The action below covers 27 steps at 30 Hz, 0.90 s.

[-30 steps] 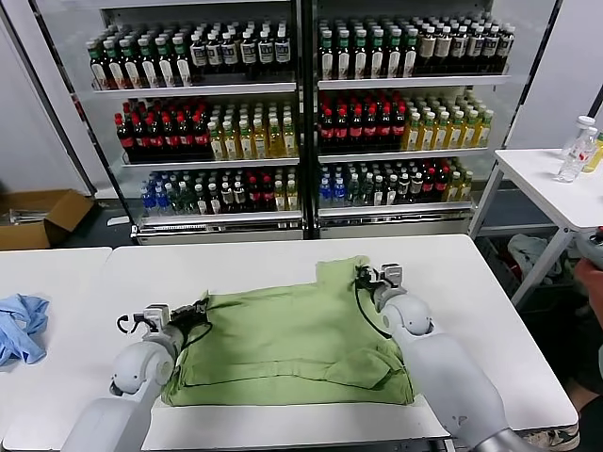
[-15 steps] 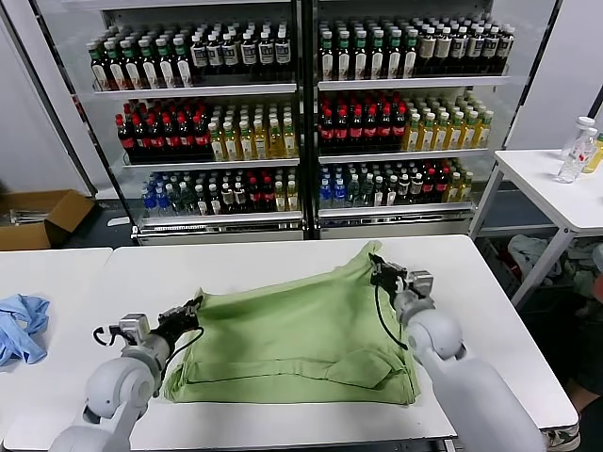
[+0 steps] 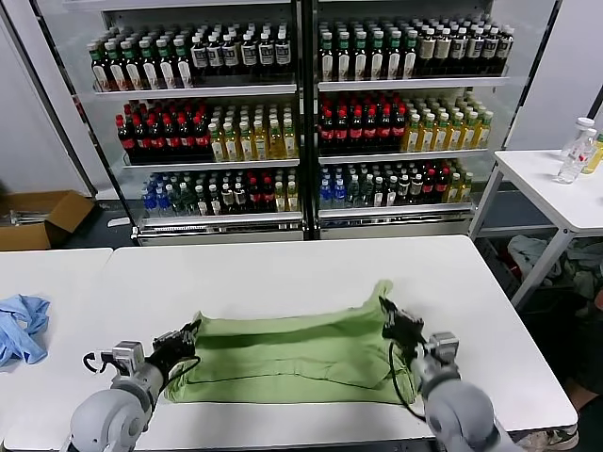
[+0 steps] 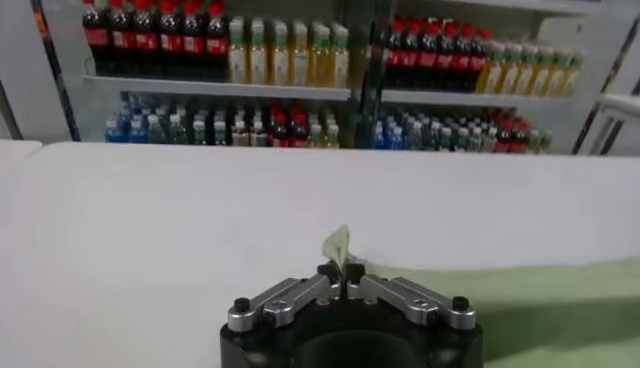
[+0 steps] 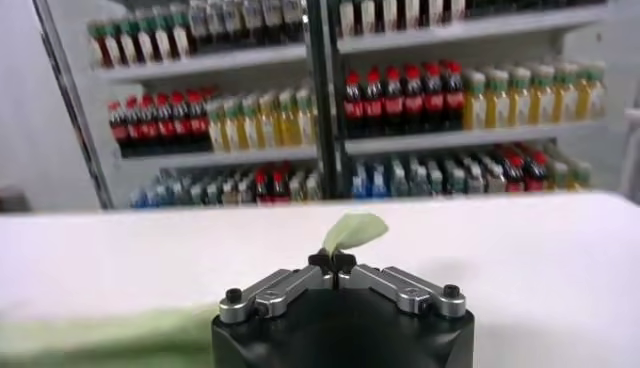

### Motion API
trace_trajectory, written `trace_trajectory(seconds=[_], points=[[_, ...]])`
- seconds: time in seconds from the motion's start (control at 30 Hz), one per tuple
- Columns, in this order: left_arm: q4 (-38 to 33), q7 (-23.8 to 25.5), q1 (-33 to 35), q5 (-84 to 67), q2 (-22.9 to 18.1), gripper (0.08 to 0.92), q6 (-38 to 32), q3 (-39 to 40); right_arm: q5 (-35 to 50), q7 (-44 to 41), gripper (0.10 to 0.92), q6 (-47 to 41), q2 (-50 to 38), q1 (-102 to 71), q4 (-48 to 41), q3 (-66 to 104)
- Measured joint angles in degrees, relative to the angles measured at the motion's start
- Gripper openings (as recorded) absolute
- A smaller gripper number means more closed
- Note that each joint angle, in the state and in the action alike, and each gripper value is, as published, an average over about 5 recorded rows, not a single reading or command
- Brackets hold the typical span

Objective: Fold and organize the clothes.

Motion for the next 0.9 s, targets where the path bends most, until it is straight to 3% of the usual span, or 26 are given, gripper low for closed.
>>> trace_trajectory(seconds=[0.17, 0.77, 0.9], points=[[-1.70, -0.40, 2.02, 3.83, -0.63, 0.142, -0.30, 0.38, -2.84, 0.01, 0.284, -1.13, 1.08, -4.41, 2.41, 1.01], [1.01, -12.60, 7.21, 19.79, -9.89, 0.655, -8.24, 5.00, -8.50, -0.31, 0.790, -1.81, 3.30, -12.32, 5.48, 2.20], [1.48, -13.41, 7.96, 20.97, -10.89, 0.626, -9.48, 5.63, -8.71, -0.24, 0.820, -1.90, 3.27, -12.66, 5.79, 2.47]])
